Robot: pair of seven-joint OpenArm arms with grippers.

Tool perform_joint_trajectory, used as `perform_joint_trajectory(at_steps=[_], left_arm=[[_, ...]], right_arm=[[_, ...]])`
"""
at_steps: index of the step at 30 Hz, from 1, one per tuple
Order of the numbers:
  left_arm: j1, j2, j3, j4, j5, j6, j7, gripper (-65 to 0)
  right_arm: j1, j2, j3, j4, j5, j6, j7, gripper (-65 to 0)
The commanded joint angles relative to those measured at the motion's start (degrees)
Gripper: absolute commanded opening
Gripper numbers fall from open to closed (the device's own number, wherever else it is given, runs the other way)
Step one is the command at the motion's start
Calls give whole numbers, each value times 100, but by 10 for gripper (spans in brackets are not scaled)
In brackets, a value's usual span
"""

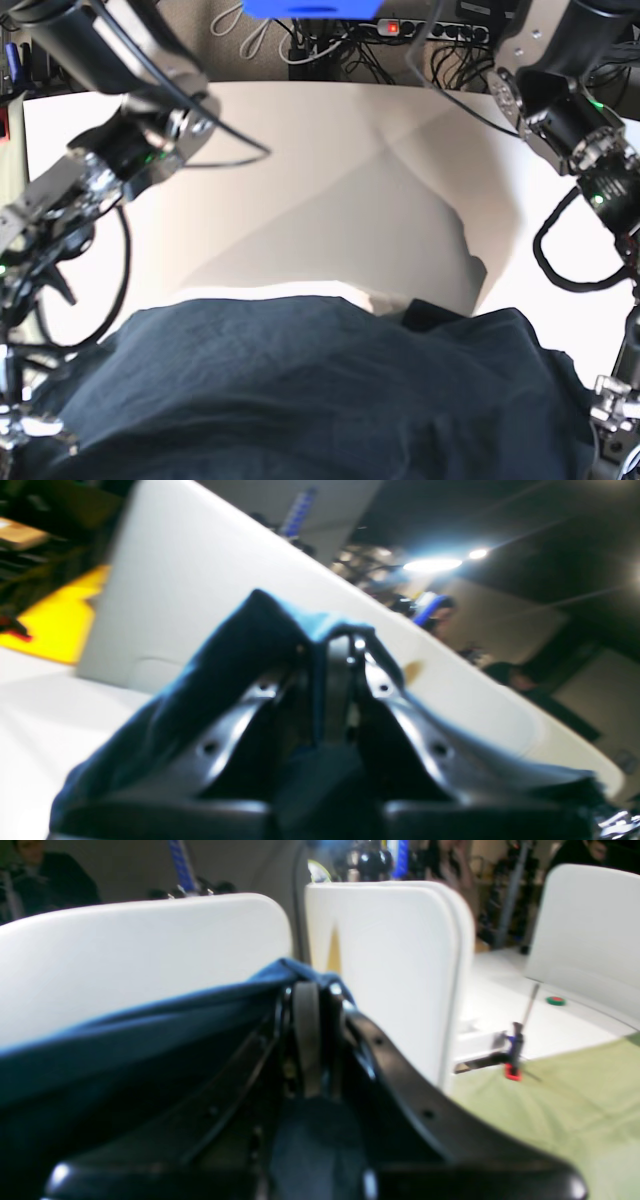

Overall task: Layout the t-shirt on the table in an organized manner, then fold the t-shirt properly
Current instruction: 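Lift the shirt with both grippers and swing it up and over, then lower the shirt with both grippers, laying it flat on the table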

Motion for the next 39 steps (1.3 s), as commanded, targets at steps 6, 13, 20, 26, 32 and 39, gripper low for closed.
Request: perform_joint_trajectory(at_steps=[6,13,20,26,32,39], left_arm=[[341,-357,9,85,-949,95,-148,-649],[859,-805,-18,85,-1924,121,-148,-649],[921,-911,-35,102,-2294,103,-131,-649],[728,-920,-35,111,-2513,95,-148,-649],[253,-893,-44,102,-2470,95,-157,-649],[-81,-665,9,41,-1687,95,-157,-649]], right_arm=[[-273,-133,6,74,62,-33,971,-648],[-845,-248,6,83,783,-33,1683,-646],[-1407,-248,-29,118,1618,-42,2571,-643],[-1610,-248,-29,144,1715,-42,3380,-643],[-1372,-248,-21,136,1715,-50,3459,-642],[-933,-213,15,92,1689,-50,2809,-642]])
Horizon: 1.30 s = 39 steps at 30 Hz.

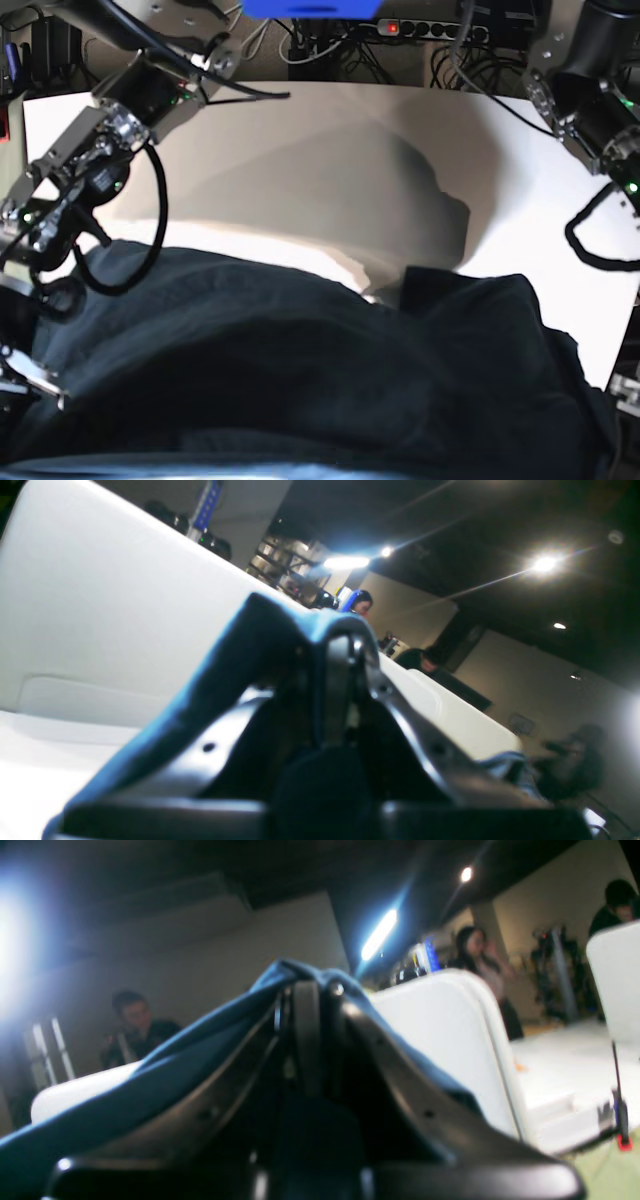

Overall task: Layout the t-shirt on the table in an organized manner, then fold the t-shirt properly
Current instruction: 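Lower the shirt with both grippers, laying it flat on the table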

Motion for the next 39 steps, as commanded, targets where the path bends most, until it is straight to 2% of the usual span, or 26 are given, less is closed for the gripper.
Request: perform_joint_trajectory(at_steps=[1,4,8,12,14,16,17,22,27,31,35,37,39], left_arm=[[-101,55,-2,19,170,62,-83,-649],[-83,433,7,-104,803,62,-83,-649],[-215,794,42,-509,1796,53,-83,-649],[-514,881,411,-1493,2552,53,-92,-649],[-663,881,534,-2003,2737,53,-135,-649],[-857,881,710,-2645,2860,53,-390,-649],[-936,873,807,-2979,2930,53,-566,-649],[-1296,776,1360,-4157,3431,53,-1287,-647],[-1613,732,2037,-5458,3941,53,-2140,-646],[-1771,723,2363,-6399,4100,53,-2922,-645],[-2140,732,2556,-7506,4100,53,-3555,-645],[-2290,714,2653,-8016,4100,53,-3837,-645],[-2466,706,2653,-8447,4100,53,-4056,-633]], right_arm=[[158,92,26,24,76,30,10,-642],[167,127,26,-267,76,30,-298,-642],[334,223,17,-987,76,30,-350,-642],[554,513,-10,-1752,76,-5,-359,-642],[615,628,-27,-2007,76,-286,-368,-642],[756,821,-36,-2341,76,-664,-447,-641],[853,900,-36,-2544,76,-743,-553,-641],[1204,1208,-36,-3440,67,-743,-966,-641],[1767,1410,-97,-4944,67,-743,-1001,-641],[2242,1595,-431,-6350,76,-743,-667,-641],[2752,1744,-1038,-7845,76,-743,124,-636],[2963,1832,-1302,-8469,76,-761,476,-598],[3086,1894,-1355,-8900,76,-770,652,-527]])
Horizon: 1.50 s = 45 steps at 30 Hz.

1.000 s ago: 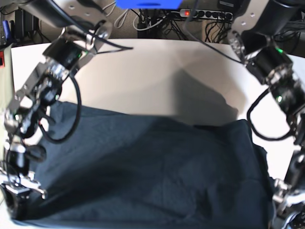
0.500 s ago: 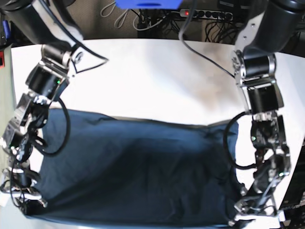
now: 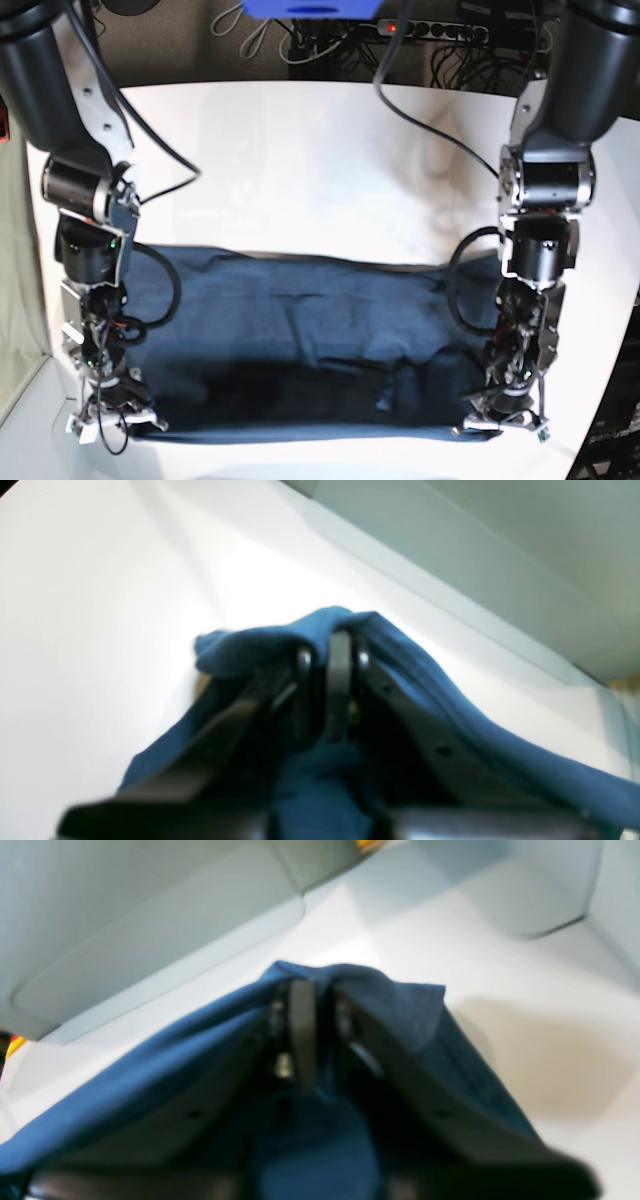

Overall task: Layout the t-shirt on the table in an organized manner, then fold the t-shirt properly
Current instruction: 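Lower the shirt with both grippers, laying it flat on the table, then hold the shirt edge with both grippers and drag it toward the arms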

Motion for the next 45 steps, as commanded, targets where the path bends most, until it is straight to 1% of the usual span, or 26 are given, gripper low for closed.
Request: perform_joint_trajectory(at_steps=[1,2,4,6,7,9,13,15,17,19,22,25,27,31,34,36,38,41,43,45], left_arm=[[-372,-123,-16,-121,15,-6,-271,-612],[-487,-141,-16,-323,15,-6,-342,-578],[-741,-141,-16,-666,15,-6,-438,-482],[-961,-149,-7,-877,15,-6,-456,-384],[-1049,-158,37,-877,15,-6,-465,-347],[-1128,-167,195,-745,15,-6,-473,-312],[-1128,-185,643,-358,15,3,-421,-305],[-961,-237,810,-121,6,3,-350,-304],[-539,-343,845,328,-47,29,-87,-304],[-29,-431,749,1031,-47,38,239,-304],[876,-466,503,2095,6,47,423,-304],[1738,-484,300,3097,15,47,626,-304],[2186,-484,98,3633,15,47,793,-304],[3188,-466,-447,4785,15,47,1364,-304],[3900,-440,-886,5268,15,56,1601,-304],[4305,-316,-1159,5409,15,56,1628,-304],[4560,-202,-1396,5418,15,56,1628,-303],[4718,-105,-1590,5260,15,47,1628,-303],[4727,-44,-1572,5145,15,47,1628,-303],[4691,-44,-1572,5057,15,47,1628,-303]], right_arm=[[310,152,1,-33,34,28,234,-486],[354,161,-8,-103,34,28,243,-444],[407,161,-8,-112,34,28,208,-348],[433,161,-35,-112,16,28,208,-278],[433,161,-70,-103,-63,28,208,-270],[433,161,-96,-95,-212,28,208,-271],[372,169,-96,-95,-370,28,199,-271],[169,240,-87,-95,-362,28,199,-271],[2,257,-87,-95,-362,28,190,-271],[-209,284,-87,-86,-353,28,164,-271],[-499,451,-70,-86,-335,28,94,-271],[-789,468,-70,46,-326,28,76,-271],[-1123,477,-70,442,-326,28,76,-271],[-2020,442,-61,1848,-326,28,32,-271],[-2600,354,-61,2938,-326,28,-372,-270],[-2951,328,-61,3633,-326,28,-618,-270],[-3259,319,-52,4125,-326,28,-750,-269],[-3672,292,-52,4749,-326,28,-908,-269],[-3839,205,-52,4925,-326,28,-908,-269],[-3989,196,-52,5066,-326,28,-917,-269]])
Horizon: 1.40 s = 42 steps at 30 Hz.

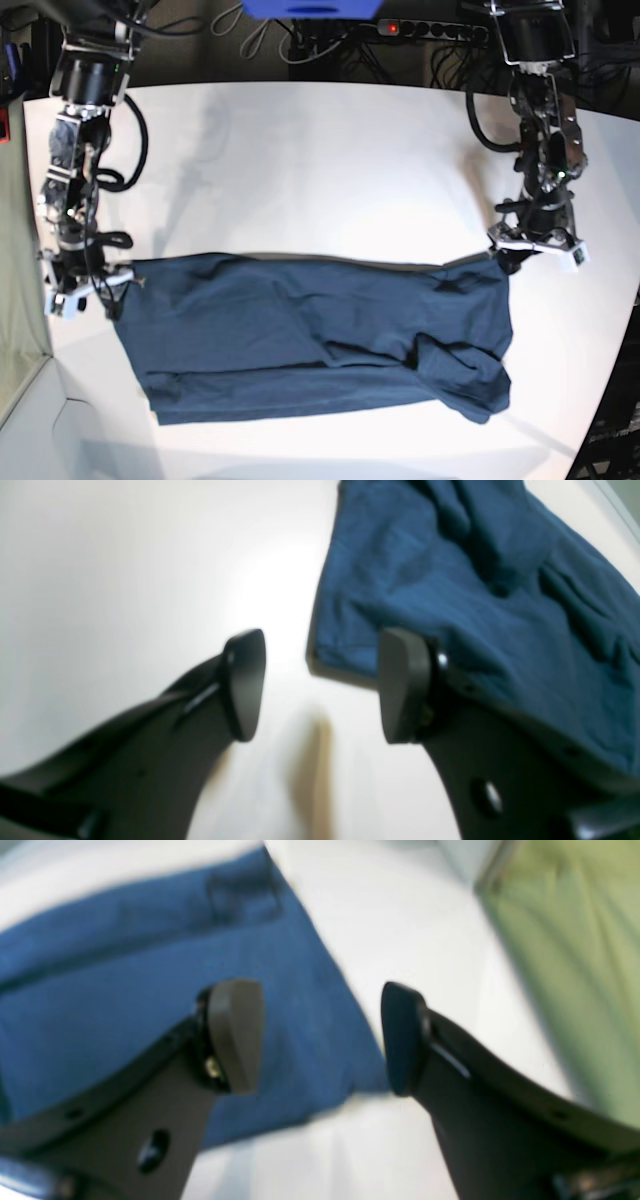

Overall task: Layout the t-shirt on the table in an organized manner, then fold the t-shirt properly
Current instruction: 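Hold the shirt edge with both grippers and drag it toward the arms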

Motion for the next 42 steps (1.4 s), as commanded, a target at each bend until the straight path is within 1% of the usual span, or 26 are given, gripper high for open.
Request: perform_joint_trajectory(at_steps=[1,5,11,13,20,21,22,24,26,28,29,31,34,36,38,42], left_arm=[[-117,-46,-14,28,-10,-56,-119,-303],[-354,42,-5,-456,-1,-56,-119,-303],[-689,68,4,-1265,-1,-56,-119,-303],[-820,68,197,-1467,-1,-56,-119,-303],[-1242,15,1024,-2276,-1,-56,-127,-311],[-1313,15,1129,-2425,-1,-65,-127,-325],[-1383,15,1270,-2583,-1,-65,-127,-364],[-1427,24,1410,-2785,-18,-74,-127,-493],[-1427,24,1402,-2812,-27,-74,-119,-650],[-1409,24,1410,-2803,-45,-74,-83,-645],[-1409,15,1410,-2794,-62,-82,-83,-627],[-1401,-2,1410,-2759,-71,-91,-66,-649],[-1207,-204,1402,-2258,-71,-91,145,-650],[-1128,-275,1402,-1889,-71,-82,242,-650],[-1058,-336,1402,-1581,-71,-74,286,-650],[-1067,-389,1402,-1423,-71,-65,312,-650]], right_arm=[[65,65,9,199,36,26,226,-269],[-181,47,9,330,36,26,103,-269],[-445,65,9,568,36,26,112,-269],[-550,73,71,594,36,26,112,-269],[-612,38,835,603,28,26,112,-267],[-612,47,923,577,19,26,112,-267],[-612,56,1011,498,19,35,112,-267],[-612,82,1143,357,19,52,112,-266],[-612,91,1169,260,10,61,103,-265],[-612,170,1134,111,10,61,103,-265],[-577,188,1081,5,19,70,103,-265],[-497,214,950,-188,28,70,112,-265],[-199,284,791,-540,10,70,112,-265],[-23,293,695,-733,1,70,112,-265],[127,381,554,-909,1,70,112,-265],[399,425,185,-1190,1,70,112,-265]])
